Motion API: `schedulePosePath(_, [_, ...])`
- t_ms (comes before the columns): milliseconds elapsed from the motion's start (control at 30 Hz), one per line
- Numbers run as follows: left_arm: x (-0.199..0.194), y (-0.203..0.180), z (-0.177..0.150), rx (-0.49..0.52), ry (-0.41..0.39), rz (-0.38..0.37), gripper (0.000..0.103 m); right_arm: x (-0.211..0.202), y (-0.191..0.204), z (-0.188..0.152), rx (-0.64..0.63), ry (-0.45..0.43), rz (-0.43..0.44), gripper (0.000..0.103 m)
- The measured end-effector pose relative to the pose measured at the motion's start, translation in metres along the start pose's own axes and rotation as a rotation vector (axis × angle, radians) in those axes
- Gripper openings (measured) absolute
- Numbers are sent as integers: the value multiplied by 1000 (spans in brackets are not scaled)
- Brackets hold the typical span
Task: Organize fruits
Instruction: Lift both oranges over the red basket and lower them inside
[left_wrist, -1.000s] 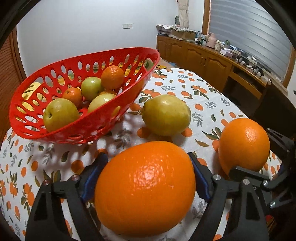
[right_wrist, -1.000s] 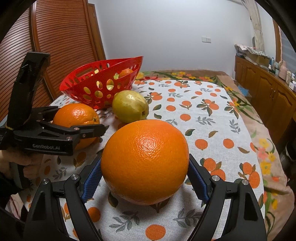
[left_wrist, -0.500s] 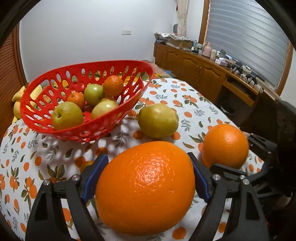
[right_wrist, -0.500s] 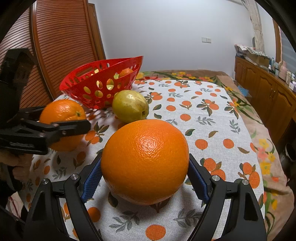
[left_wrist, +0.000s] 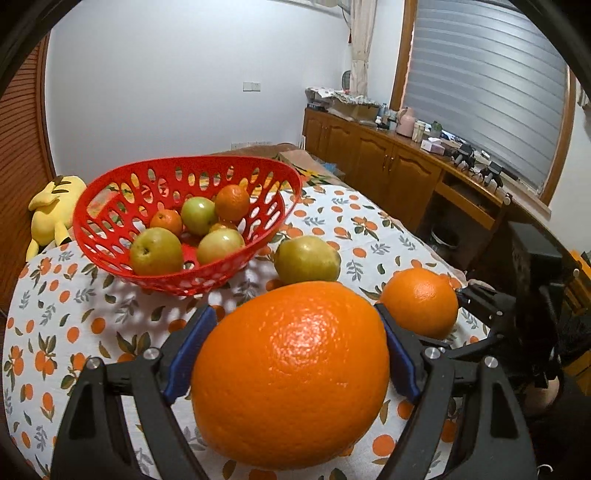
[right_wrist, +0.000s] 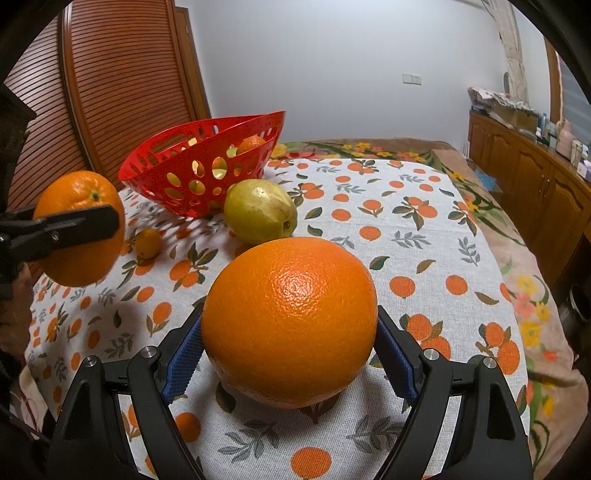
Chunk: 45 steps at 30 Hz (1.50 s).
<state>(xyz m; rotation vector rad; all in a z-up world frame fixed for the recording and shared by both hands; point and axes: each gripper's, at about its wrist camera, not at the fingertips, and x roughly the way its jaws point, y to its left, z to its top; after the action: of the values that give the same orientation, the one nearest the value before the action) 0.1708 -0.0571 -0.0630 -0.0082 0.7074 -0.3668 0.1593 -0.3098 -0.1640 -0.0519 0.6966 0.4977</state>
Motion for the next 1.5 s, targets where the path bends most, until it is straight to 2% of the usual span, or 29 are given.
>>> schedulePosePath(333, [-16, 1, 9, 2, -41, 7, 83, -2, 5, 0, -15, -2, -23, 86])
schedulePosePath(533, [-21, 5, 11, -8, -64, 2, 79, -5, 6, 4, -21, 3, -1, 86])
schedulePosePath(667, [-5, 4, 2, 26, -7, 38, 77, -4, 11, 7, -28, 12, -7, 86])
schedulePosePath(767, [14, 11, -15, 14, 59, 23, 76, 1, 12, 3, -35, 31, 5, 86])
schedulePosePath(833, [20, 14, -25, -3, 73, 19, 76, 1, 14, 2, -41, 28, 2, 86])
schedulePosePath(1167, [-1, 14, -17, -20, 5, 5, 75, -4, 15, 11, -44, 14, 17, 86])
schedulePosePath(1500, [-32, 25, 21, -58, -103, -46, 75, -21, 32, 49, -93, -50, 73, 86])
